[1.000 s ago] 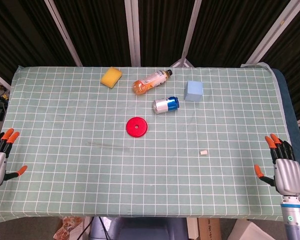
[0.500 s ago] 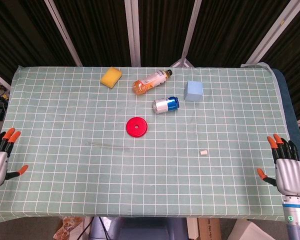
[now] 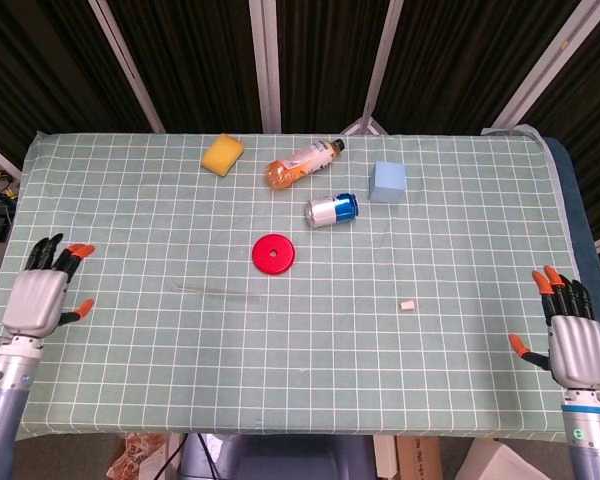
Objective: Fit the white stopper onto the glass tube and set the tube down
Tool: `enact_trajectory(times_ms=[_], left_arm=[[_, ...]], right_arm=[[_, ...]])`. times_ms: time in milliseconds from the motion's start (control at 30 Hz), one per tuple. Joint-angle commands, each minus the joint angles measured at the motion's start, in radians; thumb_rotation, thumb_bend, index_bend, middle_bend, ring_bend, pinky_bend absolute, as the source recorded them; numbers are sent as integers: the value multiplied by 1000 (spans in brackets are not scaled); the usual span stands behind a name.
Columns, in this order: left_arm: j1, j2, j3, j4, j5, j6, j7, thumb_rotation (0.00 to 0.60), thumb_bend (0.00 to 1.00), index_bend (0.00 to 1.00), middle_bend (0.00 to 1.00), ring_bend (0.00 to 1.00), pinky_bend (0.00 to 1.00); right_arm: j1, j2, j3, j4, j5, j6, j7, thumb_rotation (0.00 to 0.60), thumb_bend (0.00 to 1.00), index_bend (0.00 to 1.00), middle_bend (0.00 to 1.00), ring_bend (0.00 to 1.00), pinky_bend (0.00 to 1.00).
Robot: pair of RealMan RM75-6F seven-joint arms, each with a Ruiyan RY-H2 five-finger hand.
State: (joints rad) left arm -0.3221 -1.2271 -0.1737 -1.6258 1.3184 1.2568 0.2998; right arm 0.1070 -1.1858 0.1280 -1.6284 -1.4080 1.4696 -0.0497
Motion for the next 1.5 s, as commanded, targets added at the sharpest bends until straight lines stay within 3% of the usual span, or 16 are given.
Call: enact_trajectory(times_ms=[33,500,1000,1500], left_arm=[[-81,-61,-42,22,-76,-85,83,600,321,307,314,11,0],[-249,-253,-48,177,-238,-246,251,600,402,369,377,25,0],[-307,-351,-17,207,-305,-266,303,600,403,420,393,28,0],[-358,-406,-6,243,-343,-279,332,600,474,432,406,36,0]], right_arm=[[1,-2,0,1,0,-2,3,600,261,0,0,0,0],[-3,7,3,-2,8,-5,39,600,261,0,0,0,0],[-5,15,4,-8,16,-13,61,600,261,0,0,0,0],[-7,18,5,-12,14,-12,78,600,261,0,0,0,0]])
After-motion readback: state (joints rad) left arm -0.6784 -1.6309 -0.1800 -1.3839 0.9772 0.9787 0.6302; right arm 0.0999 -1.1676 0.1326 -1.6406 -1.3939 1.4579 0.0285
